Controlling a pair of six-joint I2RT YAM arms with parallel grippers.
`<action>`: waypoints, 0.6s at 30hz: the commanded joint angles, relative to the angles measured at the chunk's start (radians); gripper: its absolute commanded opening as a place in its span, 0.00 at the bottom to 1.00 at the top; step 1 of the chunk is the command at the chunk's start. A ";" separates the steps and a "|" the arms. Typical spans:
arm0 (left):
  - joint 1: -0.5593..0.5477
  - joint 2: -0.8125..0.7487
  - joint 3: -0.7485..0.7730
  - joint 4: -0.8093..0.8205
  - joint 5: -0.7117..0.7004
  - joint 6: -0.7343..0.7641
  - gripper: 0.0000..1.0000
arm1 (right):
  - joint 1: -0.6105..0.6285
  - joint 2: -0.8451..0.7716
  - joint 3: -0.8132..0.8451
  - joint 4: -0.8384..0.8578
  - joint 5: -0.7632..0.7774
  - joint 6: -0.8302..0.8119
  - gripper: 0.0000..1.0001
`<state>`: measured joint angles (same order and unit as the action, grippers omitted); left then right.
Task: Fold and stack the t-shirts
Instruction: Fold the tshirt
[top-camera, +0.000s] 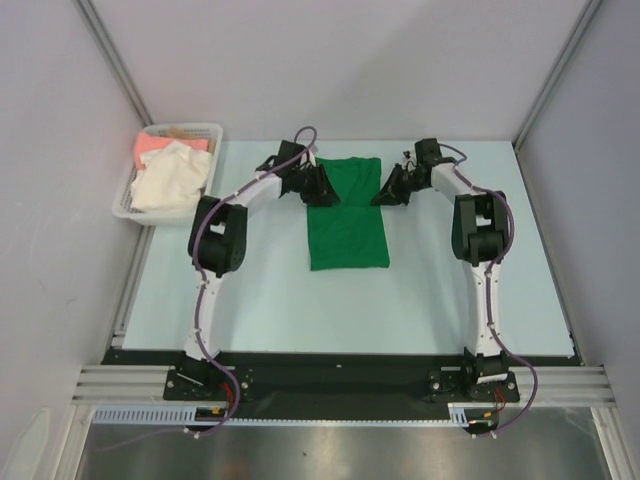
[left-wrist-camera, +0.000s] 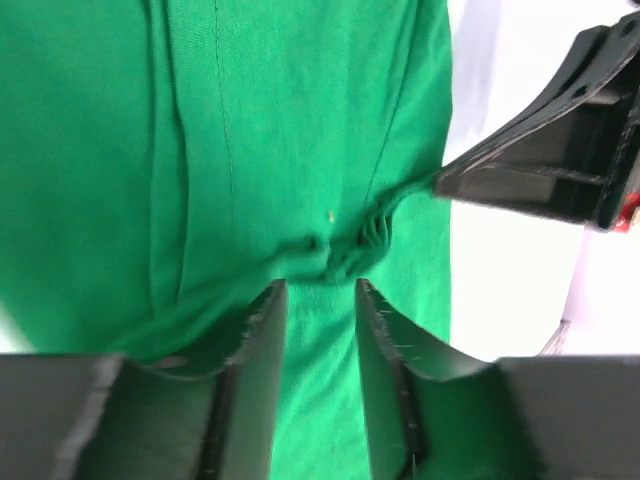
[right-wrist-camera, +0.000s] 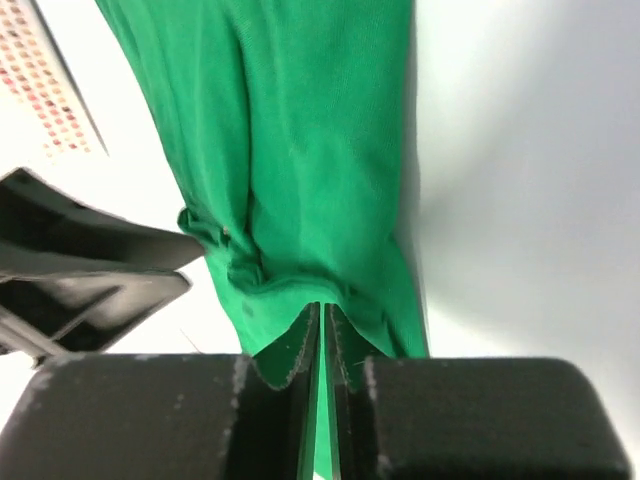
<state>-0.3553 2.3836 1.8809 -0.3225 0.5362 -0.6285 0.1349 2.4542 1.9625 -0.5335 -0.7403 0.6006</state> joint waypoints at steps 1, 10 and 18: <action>0.003 -0.195 0.040 -0.162 -0.074 0.131 0.41 | -0.011 -0.144 0.087 -0.218 0.062 -0.151 0.11; -0.082 -0.547 -0.426 0.070 0.016 -0.040 0.29 | 0.061 -0.391 -0.259 -0.270 0.026 -0.277 0.32; -0.106 -0.561 -0.812 0.289 0.042 -0.162 0.08 | 0.080 -0.416 -0.523 -0.125 -0.056 -0.265 0.04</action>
<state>-0.4747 1.7908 1.1324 -0.1303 0.5621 -0.7284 0.2321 2.0193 1.4815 -0.7124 -0.7498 0.3534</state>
